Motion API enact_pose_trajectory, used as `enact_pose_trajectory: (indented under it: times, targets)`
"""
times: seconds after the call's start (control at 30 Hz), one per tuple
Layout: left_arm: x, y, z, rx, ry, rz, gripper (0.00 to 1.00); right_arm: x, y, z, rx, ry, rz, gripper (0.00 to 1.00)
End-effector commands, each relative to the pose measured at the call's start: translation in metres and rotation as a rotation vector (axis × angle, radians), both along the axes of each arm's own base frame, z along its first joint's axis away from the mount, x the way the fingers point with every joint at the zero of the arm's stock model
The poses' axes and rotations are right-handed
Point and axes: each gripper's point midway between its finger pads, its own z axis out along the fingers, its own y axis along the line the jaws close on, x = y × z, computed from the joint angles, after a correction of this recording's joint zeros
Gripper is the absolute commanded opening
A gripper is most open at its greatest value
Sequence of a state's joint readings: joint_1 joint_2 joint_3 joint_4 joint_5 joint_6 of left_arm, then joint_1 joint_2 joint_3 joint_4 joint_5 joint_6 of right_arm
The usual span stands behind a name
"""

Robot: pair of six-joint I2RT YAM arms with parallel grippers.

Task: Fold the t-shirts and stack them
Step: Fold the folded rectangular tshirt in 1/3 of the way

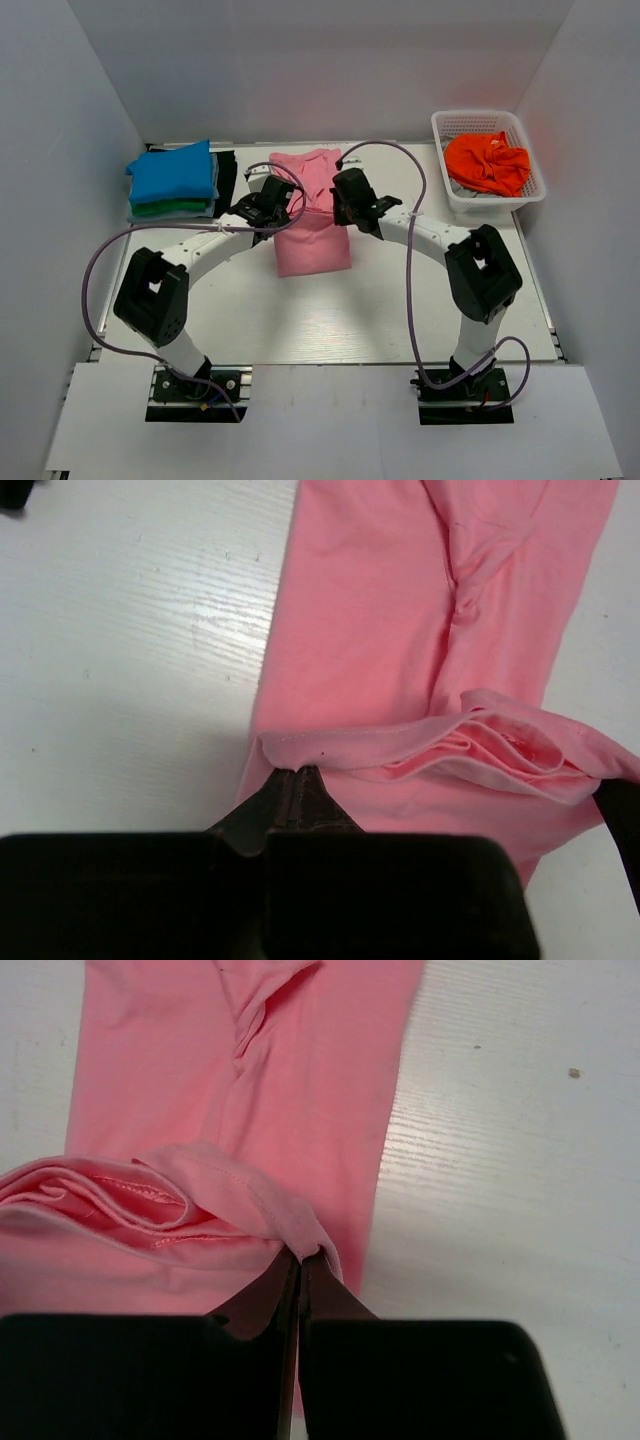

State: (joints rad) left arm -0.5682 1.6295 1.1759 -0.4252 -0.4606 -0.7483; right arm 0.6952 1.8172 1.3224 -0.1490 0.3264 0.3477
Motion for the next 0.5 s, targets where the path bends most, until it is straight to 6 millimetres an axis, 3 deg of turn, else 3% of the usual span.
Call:
enact_pose_trajectory:
  times: [0.0,0.2,0.27,0.3,0.47]
  targets:
    - [0.027,-0.008,0.026,-0.043,-0.1,-0.026,0.0,0.023,0.015,0.012,0.052,-0.032,0.054,0.0]
    - [0.045,-0.009,0.008,-0.028,-0.081,-0.06,0.0,0.046,0.012,0.008,0.085,-0.023,0.026,0.0]
    - [0.049,-0.01,-0.008,-0.027,-0.043,-0.065,0.0,0.05,0.009,0.004,0.083,-0.016,0.015,0.0]
    - [0.056,-0.008,-0.005,-0.024,-0.051,-0.062,0.0,0.054,0.008,0.003,0.08,-0.017,0.012,0.0]
    - [0.07,-0.009,-0.016,-0.036,-0.042,-0.059,0.0,0.065,0.005,-0.018,0.07,0.024,0.018,0.0]
